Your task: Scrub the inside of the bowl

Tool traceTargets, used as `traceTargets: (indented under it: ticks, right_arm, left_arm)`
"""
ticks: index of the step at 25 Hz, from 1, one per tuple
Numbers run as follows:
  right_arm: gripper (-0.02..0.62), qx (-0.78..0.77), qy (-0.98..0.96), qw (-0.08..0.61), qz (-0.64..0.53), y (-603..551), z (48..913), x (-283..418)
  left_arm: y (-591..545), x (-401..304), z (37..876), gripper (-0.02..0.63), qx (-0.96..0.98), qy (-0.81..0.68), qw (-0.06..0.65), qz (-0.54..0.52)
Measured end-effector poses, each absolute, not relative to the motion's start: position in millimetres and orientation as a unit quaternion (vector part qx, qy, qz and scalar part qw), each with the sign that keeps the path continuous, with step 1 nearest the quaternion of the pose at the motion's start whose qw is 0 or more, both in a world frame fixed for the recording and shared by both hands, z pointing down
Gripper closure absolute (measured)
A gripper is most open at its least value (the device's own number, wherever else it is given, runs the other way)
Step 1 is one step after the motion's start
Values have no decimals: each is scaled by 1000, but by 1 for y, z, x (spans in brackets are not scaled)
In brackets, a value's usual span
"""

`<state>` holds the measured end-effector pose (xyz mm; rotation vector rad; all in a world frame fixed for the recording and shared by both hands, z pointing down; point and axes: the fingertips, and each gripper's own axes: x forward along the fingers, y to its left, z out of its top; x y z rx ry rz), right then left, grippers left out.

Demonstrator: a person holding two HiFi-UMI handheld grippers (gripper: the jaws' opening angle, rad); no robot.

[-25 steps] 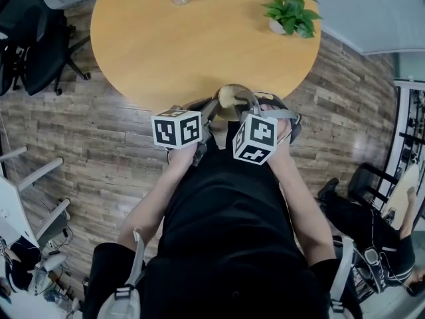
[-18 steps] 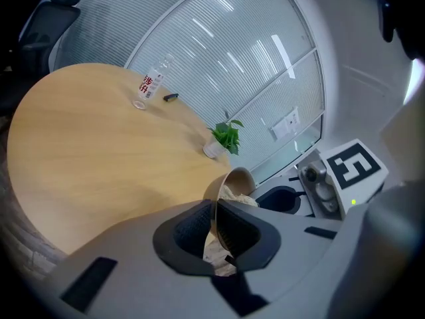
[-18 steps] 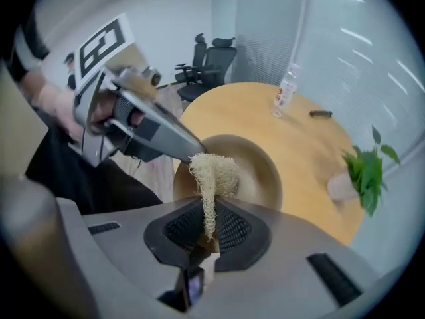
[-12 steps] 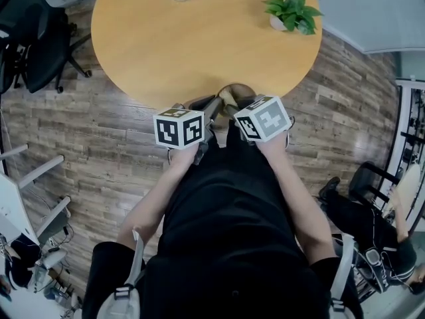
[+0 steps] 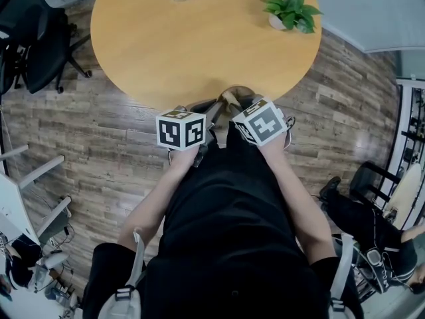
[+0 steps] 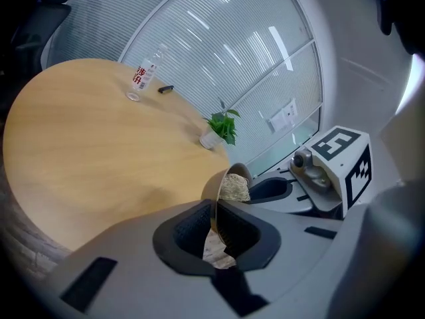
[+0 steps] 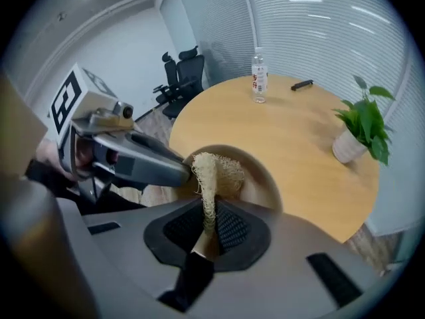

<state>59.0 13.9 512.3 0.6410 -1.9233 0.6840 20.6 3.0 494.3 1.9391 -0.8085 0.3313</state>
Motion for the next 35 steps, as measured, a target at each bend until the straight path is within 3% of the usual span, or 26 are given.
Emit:
traceTargets:
  ticks: [8,20,25,29,35]
  right_arm:
    - [558,170,-782,600,6,7,504,69]
    - [560,126,-768,615,-129,5,485,58]
    - [558,153,-789,595,-27,6,497,63]
    - [558,182,-821,520,150,16,499,57]
    - [558,221,-835,403,303,19,498,44]
  left_arm:
    - [0,13,498,575,788,-344,492,139]
    - [-2,8,503,585,777,-344,511,130]
    - [-10,-1,498,584,779,-366,493,123]
    - [-13,-6,500,584,774,-377,496,114]
    - [-17,-10,499,584,770,-380,503,97]
